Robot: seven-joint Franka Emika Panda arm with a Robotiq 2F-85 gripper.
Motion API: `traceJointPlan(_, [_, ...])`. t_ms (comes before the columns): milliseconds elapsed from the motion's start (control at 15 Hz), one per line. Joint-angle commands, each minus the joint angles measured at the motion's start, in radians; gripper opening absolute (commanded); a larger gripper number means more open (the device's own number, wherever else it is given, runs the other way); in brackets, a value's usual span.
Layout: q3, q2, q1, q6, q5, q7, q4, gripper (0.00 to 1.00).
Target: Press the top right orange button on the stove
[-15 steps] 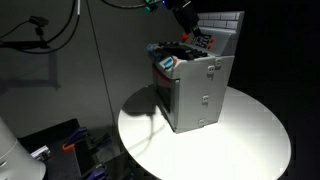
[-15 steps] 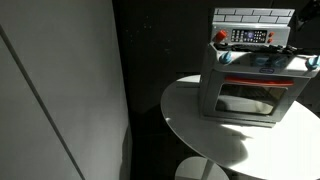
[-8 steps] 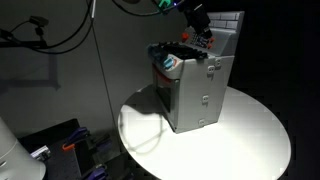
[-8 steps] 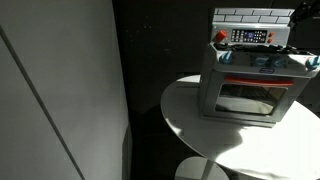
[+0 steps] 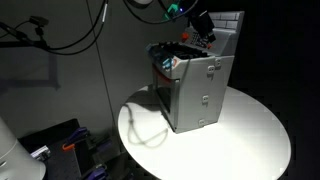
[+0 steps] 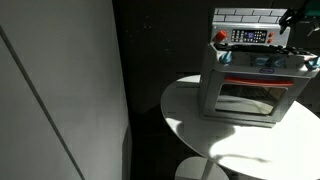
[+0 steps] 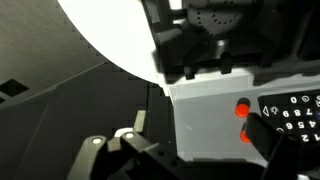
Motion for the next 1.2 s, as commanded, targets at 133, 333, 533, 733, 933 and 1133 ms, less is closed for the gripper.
traceJointPlan(133, [-0.045, 0.068, 0.049, -0.014, -0.007, 0.029, 0.096, 1.0])
traceJointPlan(333, [-0.061, 0.093, 0.063, -0.015, -0.003, 0.031, 0.126, 1.0])
traceJointPlan(533, [-0.073, 0.112, 0.076, -0.019, 0.001, 0.031, 0.151, 1.0])
traceJointPlan(733, [-0.081, 0.127, 0.086, -0.025, 0.007, 0.029, 0.166, 1.0])
traceJointPlan(933, [-0.089, 0.139, 0.094, -0.027, 0.011, 0.027, 0.175, 1.0])
traceJointPlan(1133, [-0.094, 0.15, 0.099, -0.029, 0.017, 0.023, 0.186, 1.0])
